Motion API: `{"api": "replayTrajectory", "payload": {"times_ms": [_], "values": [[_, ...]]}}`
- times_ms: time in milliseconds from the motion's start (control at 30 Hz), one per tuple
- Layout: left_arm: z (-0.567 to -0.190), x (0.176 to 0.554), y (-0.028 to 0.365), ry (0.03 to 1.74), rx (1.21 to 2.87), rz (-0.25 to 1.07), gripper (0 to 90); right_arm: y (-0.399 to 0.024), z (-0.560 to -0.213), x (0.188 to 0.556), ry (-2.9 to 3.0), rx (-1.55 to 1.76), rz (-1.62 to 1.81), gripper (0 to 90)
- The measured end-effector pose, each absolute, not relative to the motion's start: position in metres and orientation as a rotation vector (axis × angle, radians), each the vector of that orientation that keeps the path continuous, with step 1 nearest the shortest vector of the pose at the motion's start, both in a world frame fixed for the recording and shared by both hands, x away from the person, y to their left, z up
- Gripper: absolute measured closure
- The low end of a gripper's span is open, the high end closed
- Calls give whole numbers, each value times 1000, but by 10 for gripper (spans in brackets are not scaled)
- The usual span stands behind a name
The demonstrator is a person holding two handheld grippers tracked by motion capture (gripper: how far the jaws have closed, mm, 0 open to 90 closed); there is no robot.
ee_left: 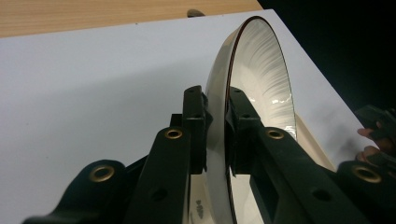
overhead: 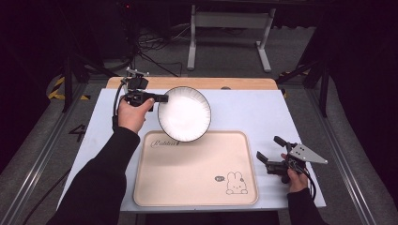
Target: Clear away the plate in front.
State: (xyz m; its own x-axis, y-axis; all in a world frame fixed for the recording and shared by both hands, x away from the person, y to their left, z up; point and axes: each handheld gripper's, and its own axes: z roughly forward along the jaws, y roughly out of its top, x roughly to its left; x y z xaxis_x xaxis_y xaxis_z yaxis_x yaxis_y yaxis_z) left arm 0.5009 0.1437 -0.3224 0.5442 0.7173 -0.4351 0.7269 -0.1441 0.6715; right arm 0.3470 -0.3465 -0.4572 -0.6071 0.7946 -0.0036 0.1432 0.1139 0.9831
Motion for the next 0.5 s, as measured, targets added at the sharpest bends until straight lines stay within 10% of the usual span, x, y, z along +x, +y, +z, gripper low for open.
{"api": "replayTrajectory", "payload": {"times_ms": [500], "values": [[-314,477,132,1063,1927,-27,806,-346,-457,347,1850,907,1531,34]]}}
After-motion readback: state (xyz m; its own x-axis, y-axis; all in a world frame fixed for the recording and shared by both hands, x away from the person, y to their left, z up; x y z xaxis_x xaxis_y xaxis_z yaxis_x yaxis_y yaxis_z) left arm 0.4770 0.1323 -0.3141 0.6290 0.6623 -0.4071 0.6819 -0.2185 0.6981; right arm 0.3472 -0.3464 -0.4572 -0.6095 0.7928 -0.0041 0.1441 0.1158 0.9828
